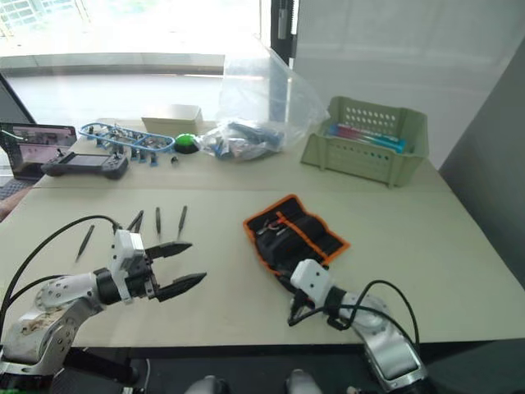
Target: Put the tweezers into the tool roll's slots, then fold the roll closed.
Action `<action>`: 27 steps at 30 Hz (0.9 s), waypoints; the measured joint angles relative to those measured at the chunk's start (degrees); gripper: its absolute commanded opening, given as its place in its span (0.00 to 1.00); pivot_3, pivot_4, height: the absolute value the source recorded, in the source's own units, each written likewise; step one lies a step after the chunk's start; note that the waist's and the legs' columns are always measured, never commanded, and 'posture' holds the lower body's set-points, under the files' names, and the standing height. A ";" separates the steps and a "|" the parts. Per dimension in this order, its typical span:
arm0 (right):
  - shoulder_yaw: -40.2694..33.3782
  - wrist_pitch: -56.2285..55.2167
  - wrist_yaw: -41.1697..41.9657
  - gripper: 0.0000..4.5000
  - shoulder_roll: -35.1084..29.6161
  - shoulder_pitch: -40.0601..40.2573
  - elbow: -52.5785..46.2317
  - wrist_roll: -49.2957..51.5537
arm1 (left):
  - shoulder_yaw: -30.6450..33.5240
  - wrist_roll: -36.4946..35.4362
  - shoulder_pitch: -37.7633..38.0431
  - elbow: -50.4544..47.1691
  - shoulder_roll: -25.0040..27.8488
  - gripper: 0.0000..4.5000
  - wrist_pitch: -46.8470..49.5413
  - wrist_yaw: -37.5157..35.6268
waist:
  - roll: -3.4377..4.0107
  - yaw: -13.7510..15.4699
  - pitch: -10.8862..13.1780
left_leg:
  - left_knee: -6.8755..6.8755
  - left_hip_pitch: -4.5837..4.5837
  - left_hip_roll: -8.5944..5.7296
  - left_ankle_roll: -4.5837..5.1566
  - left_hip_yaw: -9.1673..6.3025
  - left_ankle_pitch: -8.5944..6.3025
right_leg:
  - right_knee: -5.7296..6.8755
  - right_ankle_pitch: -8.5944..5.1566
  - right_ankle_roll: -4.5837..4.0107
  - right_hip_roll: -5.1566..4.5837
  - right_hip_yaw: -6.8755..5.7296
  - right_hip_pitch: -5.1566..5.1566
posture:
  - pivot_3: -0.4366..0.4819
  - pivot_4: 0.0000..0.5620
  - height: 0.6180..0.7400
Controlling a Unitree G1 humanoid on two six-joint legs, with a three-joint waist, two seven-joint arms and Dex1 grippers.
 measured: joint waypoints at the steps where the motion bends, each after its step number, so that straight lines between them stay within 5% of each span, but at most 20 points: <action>1: 0.06 -0.17 0.63 0.01 -0.50 0.34 -0.66 -0.04 | -0.89 0.90 -1.42 1.95 0.57 1.00 -1.29 -1.81 | 0.00 0.02 0.00 | 0.00 0.00 0.00 0.00 0.00 0.00 | -0.01 0.00 0.00 0.00 0.00 0.00 | 0.48 0.27 1.00; 8: 2.02 -1.72 5.19 0.01 -4.83 4.66 -5.16 -0.86 | -10.27 9.64 -18.55 21.33 -1.21 1.00 -14.46 -14.24 | -0.01 1.17 0.00 | 0.08 -0.09 -0.06 0.01 -0.01 0.00 | -0.04 0.18 0.36 0.02 -0.02 0.02 | 0.48 0.27 1.00; 13: 2.58 -3.56 6.03 0.01 -5.50 5.00 -4.81 -2.17 | -18.51 20.46 -34.56 44.22 -7.59 1.00 -34.46 -21.06 | -0.03 1.55 -0.01 | 0.34 -0.26 -0.08 0.03 -0.05 -0.01 | -0.04 0.23 0.43 0.04 -0.01 0.04 | 0.48 0.27 1.00; 21: 2.14 -3.28 4.88 0.01 -4.97 4.79 -4.61 -2.17 | -23.94 29.12 -45.83 65.54 -13.00 1.00 -55.67 -26.67 | -0.03 1.32 -0.01 | 0.49 -0.43 -0.09 0.13 -0.11 -0.07 | -0.03 0.27 0.50 0.06 -0.01 0.01 | 0.48 0.27 1.00; 27: 1.73 -2.14 3.84 0.00 -4.50 5.10 -5.41 -2.20 | -24.21 31.45 -48.82 71.09 -17.20 0.59 -64.37 -25.20 | -0.04 1.56 0.00 | 0.69 -0.59 -0.15 0.13 -0.22 -0.07 | -0.04 0.32 0.61 0.06 -0.02 0.02 | 0.48 0.27 1.00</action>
